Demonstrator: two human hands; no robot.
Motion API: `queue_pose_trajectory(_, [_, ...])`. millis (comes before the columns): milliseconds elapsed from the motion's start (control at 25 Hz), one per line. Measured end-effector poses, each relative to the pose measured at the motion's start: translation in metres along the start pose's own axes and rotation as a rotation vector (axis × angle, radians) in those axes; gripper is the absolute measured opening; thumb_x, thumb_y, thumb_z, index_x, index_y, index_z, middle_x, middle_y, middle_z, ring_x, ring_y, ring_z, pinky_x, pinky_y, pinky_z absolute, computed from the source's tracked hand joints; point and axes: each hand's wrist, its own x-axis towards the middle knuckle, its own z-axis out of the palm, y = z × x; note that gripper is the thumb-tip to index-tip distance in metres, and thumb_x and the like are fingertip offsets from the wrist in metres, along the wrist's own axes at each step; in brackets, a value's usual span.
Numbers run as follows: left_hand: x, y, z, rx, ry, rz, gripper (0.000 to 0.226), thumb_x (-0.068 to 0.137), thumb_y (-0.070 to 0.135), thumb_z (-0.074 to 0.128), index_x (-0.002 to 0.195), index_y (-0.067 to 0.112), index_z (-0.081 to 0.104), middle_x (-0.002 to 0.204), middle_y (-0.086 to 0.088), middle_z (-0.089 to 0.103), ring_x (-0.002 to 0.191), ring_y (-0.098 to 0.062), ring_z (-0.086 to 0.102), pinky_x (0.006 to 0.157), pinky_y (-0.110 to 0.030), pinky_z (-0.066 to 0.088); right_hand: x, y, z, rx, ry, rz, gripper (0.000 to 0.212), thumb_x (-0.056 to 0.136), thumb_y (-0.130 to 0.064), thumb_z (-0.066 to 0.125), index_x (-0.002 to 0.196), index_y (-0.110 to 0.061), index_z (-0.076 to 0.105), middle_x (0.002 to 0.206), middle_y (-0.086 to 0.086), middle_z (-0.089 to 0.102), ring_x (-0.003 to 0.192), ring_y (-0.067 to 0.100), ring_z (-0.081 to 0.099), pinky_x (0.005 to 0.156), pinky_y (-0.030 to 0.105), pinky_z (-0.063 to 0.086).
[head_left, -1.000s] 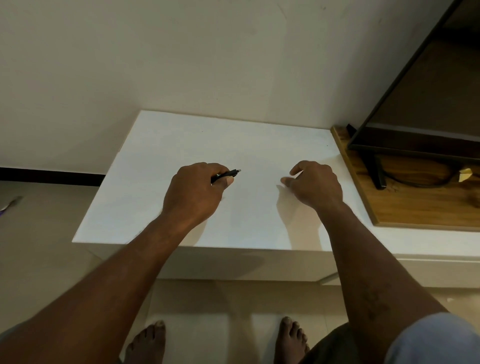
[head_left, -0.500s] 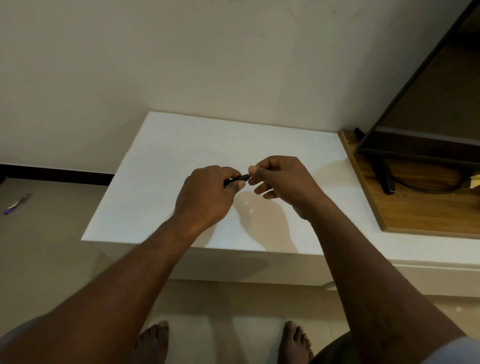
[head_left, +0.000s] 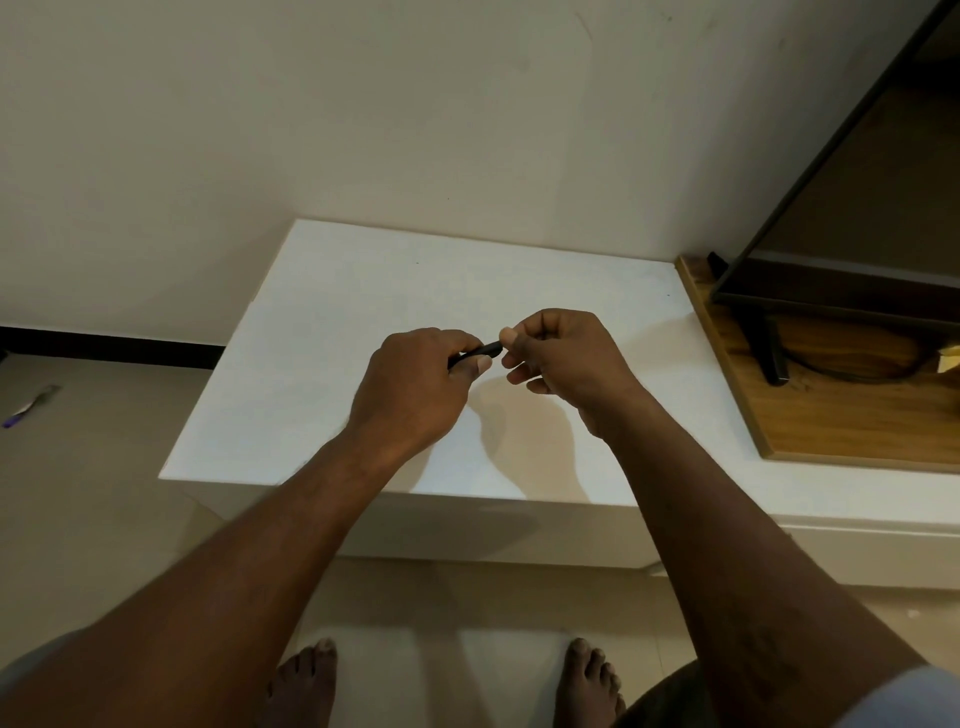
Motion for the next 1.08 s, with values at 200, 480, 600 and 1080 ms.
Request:
queue_pose_trajectory(200, [0.0, 0.002, 0.0, -0.011, -0.011, -0.024, 0.024, 0.1, 0.037, 0.061, 0.114, 0.026, 0.078, 0.085, 0.005, 0.075, 0.076, -0.015, 0.065, 0.063, -0.026, 0.047, 0.003, 0.001, 0.0, 0.005, 0.044, -0.001, 0.017, 0.1, -0.027, 0.072, 0.088, -0.015, 0.072, 0.081, 0.001, 0.079, 0.071, 0.014, 0.077, 0.062, 0.025, 0.054])
queue_pose_trajectory(480, [0.001, -0.009, -0.004, -0.015, -0.043, -0.149, 0.019, 0.099, 0.033, 0.061, 0.106, 0.026, 0.077, 0.081, 0.005, 0.073, 0.075, -0.017, 0.065, 0.065, -0.031, 0.049, 0.017, 0.012, -0.033, -0.046, 0.422, -0.006, 0.013, 0.097, -0.016, 0.07, 0.084, -0.017, 0.073, 0.081, -0.01, 0.077, 0.059, 0.003, 0.073, 0.049, 0.015, 0.05])
queue_pose_trajectory(600, [0.002, -0.013, -0.002, 0.006, -0.057, -0.149, 0.023, 0.097, 0.022, 0.059, 0.112, 0.024, 0.076, 0.094, 0.003, 0.074, 0.085, -0.02, 0.066, 0.075, -0.033, 0.051, 0.017, 0.026, -0.046, -0.488, 0.478, -0.109, 0.012, 0.094, -0.031, 0.078, 0.085, -0.024, 0.076, 0.079, -0.013, 0.076, 0.068, 0.005, 0.069, 0.058, 0.021, 0.048])
queue_pose_trajectory(1080, [-0.001, -0.014, 0.0, 0.015, -0.073, -0.151, 0.024, 0.094, 0.026, 0.065, 0.116, 0.028, 0.076, 0.099, 0.006, 0.078, 0.091, -0.02, 0.068, 0.077, -0.032, 0.052, 0.026, 0.032, -0.04, -0.576, 0.593, -0.221, 0.015, 0.094, -0.013, 0.069, 0.1, -0.019, 0.083, 0.102, -0.001, 0.08, 0.095, 0.017, 0.071, 0.074, 0.021, 0.049])
